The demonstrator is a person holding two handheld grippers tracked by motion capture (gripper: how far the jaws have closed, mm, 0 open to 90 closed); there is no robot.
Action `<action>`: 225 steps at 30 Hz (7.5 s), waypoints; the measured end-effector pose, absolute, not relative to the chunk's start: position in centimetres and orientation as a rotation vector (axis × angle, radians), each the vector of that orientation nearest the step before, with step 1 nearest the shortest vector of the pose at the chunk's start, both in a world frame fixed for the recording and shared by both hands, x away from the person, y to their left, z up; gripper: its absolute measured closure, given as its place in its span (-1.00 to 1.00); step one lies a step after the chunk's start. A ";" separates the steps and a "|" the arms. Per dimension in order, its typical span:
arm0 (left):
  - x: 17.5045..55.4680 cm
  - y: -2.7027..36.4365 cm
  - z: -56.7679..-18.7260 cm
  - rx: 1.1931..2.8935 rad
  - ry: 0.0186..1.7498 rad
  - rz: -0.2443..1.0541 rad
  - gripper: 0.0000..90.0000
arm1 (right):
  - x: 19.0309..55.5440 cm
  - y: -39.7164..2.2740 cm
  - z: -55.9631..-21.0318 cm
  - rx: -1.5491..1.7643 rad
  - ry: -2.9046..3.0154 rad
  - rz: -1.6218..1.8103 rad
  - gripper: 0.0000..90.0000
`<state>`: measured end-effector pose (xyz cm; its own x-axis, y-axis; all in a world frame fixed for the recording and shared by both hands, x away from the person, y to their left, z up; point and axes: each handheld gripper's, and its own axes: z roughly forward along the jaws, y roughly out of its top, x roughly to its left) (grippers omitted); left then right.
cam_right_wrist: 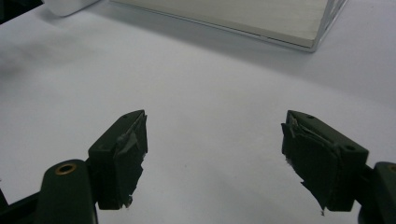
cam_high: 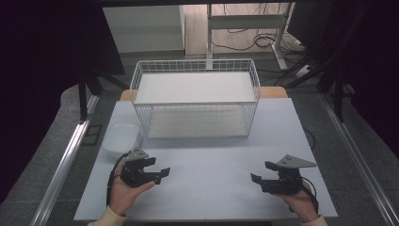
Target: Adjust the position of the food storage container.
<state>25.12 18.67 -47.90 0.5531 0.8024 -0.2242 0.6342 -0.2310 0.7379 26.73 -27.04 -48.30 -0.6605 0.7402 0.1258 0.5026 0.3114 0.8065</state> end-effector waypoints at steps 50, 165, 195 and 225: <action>36.5 29.8 -41.5 1.843 1.440 0.334 0.08 | 27.0 -26.4 -49.2 1.160 2.365 1.182 -0.50; 30.0 40.9 -48.4 1.852 1.734 0.267 1.00 | 26.9 -25.6 -49.5 1.155 2.390 1.153 -0.51; 29.9 37.2 -50.7 1.945 1.631 0.150 1.00 | 26.7 -25.1 -49.1 1.142 2.384 1.164 -0.51; 31.6 29.0 -50.9 2.024 1.445 0.052 1.00 | 26.7 -25.1 -49.1 1.133 2.394 1.167 -0.52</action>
<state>31.59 28.96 -50.89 0.3939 0.8607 -0.3226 0.8352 -0.1885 0.5167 26.65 -25.11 -49.11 -0.6675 0.7366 0.1087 0.5391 0.3775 0.7529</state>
